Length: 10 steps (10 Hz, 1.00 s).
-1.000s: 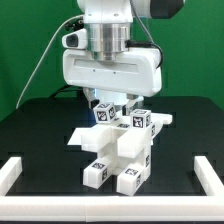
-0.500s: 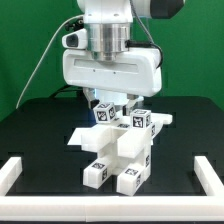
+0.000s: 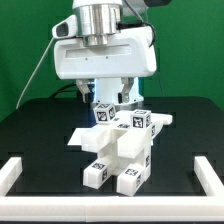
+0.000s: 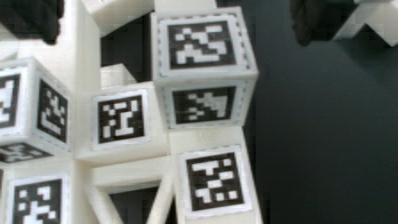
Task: Assemble chair
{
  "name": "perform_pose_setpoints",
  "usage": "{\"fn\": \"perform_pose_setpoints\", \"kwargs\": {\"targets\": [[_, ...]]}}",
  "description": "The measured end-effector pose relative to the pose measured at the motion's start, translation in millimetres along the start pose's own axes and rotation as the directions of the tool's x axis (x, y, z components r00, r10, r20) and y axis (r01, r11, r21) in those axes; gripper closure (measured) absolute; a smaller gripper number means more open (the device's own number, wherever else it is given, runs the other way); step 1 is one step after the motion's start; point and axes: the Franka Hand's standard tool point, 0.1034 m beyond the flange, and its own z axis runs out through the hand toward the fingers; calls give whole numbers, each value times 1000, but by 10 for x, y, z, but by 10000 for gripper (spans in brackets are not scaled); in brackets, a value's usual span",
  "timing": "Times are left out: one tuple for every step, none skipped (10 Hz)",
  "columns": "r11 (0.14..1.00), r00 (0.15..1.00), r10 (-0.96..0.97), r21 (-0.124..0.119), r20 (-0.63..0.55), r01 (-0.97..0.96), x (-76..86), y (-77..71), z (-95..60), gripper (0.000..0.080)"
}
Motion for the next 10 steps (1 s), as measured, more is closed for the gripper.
{"fn": "perform_pose_setpoints", "kwargs": {"targets": [[1000,1000,-3,-11,-22,3,26,16,45,151],[1000,999,-13,-25,-34,12,10,18,121,151],[999,1000,1,-42,-3,-1,-78,6,180,151],[999,1000,2,-49,15,-1,-107,3,187,151],[999,1000,1,-48,11,-1,-97,9,185,179],[999,1000,1,-48,12,-1,-99,9,188,179],[999,1000,1,-49,12,-1,-100,10,188,358],[999,1000,1,-49,12,-1,-100,10,188,358],[999,1000,1,-49,12,-1,-100,10,188,517],[999,1000,1,-49,12,-1,-100,10,188,517]]}}
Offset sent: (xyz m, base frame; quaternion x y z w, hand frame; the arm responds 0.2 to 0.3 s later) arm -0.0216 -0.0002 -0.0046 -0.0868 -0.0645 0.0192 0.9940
